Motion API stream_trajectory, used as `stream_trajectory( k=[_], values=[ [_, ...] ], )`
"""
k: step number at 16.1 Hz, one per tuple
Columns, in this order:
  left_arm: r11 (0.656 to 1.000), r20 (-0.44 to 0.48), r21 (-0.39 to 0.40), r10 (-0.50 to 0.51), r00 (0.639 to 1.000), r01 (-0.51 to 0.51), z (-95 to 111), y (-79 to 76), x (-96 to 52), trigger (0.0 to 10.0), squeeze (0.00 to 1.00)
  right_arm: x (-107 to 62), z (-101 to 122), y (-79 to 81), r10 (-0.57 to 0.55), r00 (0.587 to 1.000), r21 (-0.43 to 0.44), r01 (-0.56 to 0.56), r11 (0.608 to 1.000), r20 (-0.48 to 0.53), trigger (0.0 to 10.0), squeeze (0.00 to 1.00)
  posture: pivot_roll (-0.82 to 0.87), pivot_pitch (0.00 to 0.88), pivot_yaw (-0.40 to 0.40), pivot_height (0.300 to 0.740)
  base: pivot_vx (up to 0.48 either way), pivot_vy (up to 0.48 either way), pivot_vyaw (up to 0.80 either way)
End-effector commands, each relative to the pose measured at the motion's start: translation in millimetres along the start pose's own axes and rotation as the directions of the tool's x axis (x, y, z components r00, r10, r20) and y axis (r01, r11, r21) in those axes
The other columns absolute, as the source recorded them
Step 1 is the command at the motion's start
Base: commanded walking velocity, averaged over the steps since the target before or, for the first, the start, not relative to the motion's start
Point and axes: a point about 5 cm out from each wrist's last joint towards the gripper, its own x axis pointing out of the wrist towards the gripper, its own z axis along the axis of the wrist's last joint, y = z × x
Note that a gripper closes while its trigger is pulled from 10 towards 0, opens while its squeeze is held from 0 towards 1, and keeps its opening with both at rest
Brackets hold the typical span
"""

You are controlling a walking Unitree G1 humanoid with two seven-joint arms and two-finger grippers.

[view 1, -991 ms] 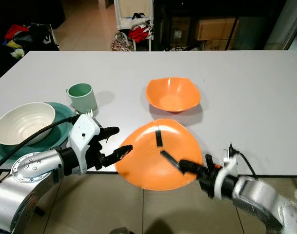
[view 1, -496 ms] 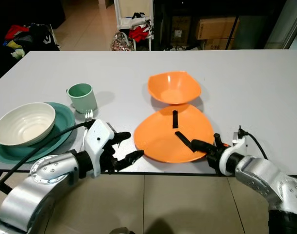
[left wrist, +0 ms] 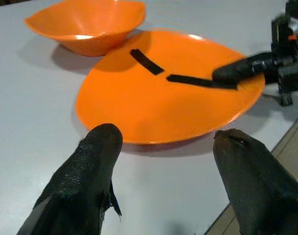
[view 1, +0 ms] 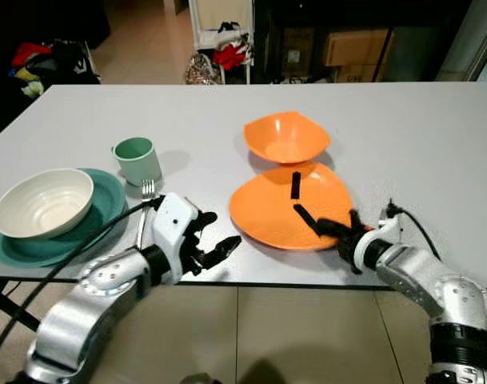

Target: Setting the table

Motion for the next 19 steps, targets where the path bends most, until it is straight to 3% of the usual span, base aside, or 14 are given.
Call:
stream_trajectory(
  k=[1, 5, 11, 12, 13, 14, 15, 16, 17, 18, 19],
  values=[
    [1.000, 0.003, 0.016, 0.009, 1.000, -0.009, 2, 0.2, 1.9, 10.0, 0.00, -0.5, 0, -3.3, -0.028, 1.000, -0.023, 0.028, 0.999, 0.010, 10.0, 1.00, 0.03, 0.000, 0.061, 0.740, 0.000, 0.000, 0.00],
    [1.000, 0.014, 0.008, 0.030, 0.999, -0.030, 1, 0.8, 4.9, 10.0, 0.00, -22.3, 1, -16.2, -0.057, 0.997, -0.096, 0.062, 0.993, 0.054, 10.0, 1.00, 0.02, 0.000, 0.067, 0.740, 0.000, 0.000, 0.00],
    [0.999, 0.022, 0.012, 0.032, 0.999, -0.033, 3, 1.4, 8.8, 10.0, 0.00, -61.1, 3, -12.7, -0.072, 0.991, -0.264, 0.099, 0.960, 0.111, 10.0, 1.00, 0.01, 0.000, 0.080, 0.740, 0.000, 0.000, 0.00],
    [0.999, 0.027, 0.013, 0.036, 0.999, -0.036, 3, 1.7, 8.5, 10.0, 0.00, -80.2, 6, -12.6, -0.118, 0.981, -0.329, 0.163, 0.930, 0.152, 10.0, 1.00, 0.01, 0.000, 0.078, 0.740, 0.000, 0.000, 0.00],
    [0.999, 0.030, 0.013, 0.037, 0.999, -0.038, 4, 1.8, 8.1, 10.0, 0.00, -85.9, 7, -12.2, -0.131, 0.976, -0.346, 0.186, 0.920, 0.174, 10.0, 1.00, 0.01, 0.000, 0.074, 0.740, 0.000, 0.000, 0.00],
    [0.998, 0.051, 0.015, 0.065, 0.997, -0.066, 6, 3.9, 5.7, 10.0, 0.00, -103.6, 10, -1.3, -0.125, 0.961, -0.435, 0.225, 0.872, 0.246, 10.0, 1.00, 0.00, 0.000, 0.084, 0.740, 0.000, 0.000, 0.00],
    [0.995, 0.082, 0.014, 0.097, 0.992, -0.098, 9, 6.0, 3.4, 10.0, 0.00, -113.4, 14, 10.2, -0.114, 0.947, -0.537, 0.268, 0.800, 0.302, 10.0, 1.00, 0.00, 0.000, 0.086, 0.740, 0.000, 0.000, 0.00],
    [0.985, 0.122, 0.004, 0.173, 0.977, -0.175, 14, 11.4, 1.4, 10.0, 0.00, -121.2, 20, 27.6, -0.047, 0.901, -0.617, 0.332, 0.714, 0.431, 10.0, 1.00, 0.00, 0.000, 0.088, 0.740, 0.000, 0.000, 0.00],
    [0.972, 0.159, -0.021, 0.235, 0.959, -0.234, 21, 15.1, -0.7, 10.0, 0.00, -123.2, 18, 45.5, 0.039, 0.878, -0.688, 0.345, 0.638, 0.477, 10.0, 1.00, 0.00, 0.000, 0.090, 0.740, 0.000, 0.000, 0.00],
    [0.953, 0.210, -0.046, 0.302, 0.930, -0.299, 30, 17.4, -2.5, 10.0, 0.00, -115.2, 12, 64.2, 0.106, 0.874, -0.747, 0.334, 0.575, 0.473, 10.0, 1.00, 0.00, 0.000, 0.089, 0.740, 0.000, 0.000, 0.00],
    [0.949, 0.219, -0.049, 0.315, 0.924, -0.312, 32, 17.6, -2.9, 10.0, 0.00, -113.2, 11, 67.8, 0.121, 0.873, -0.754, 0.330, 0.568, 0.472, 10.0, 1.00, 0.01, 0.000, 0.087, 0.740, 0.000, 0.000, 0.00]
  ],
)
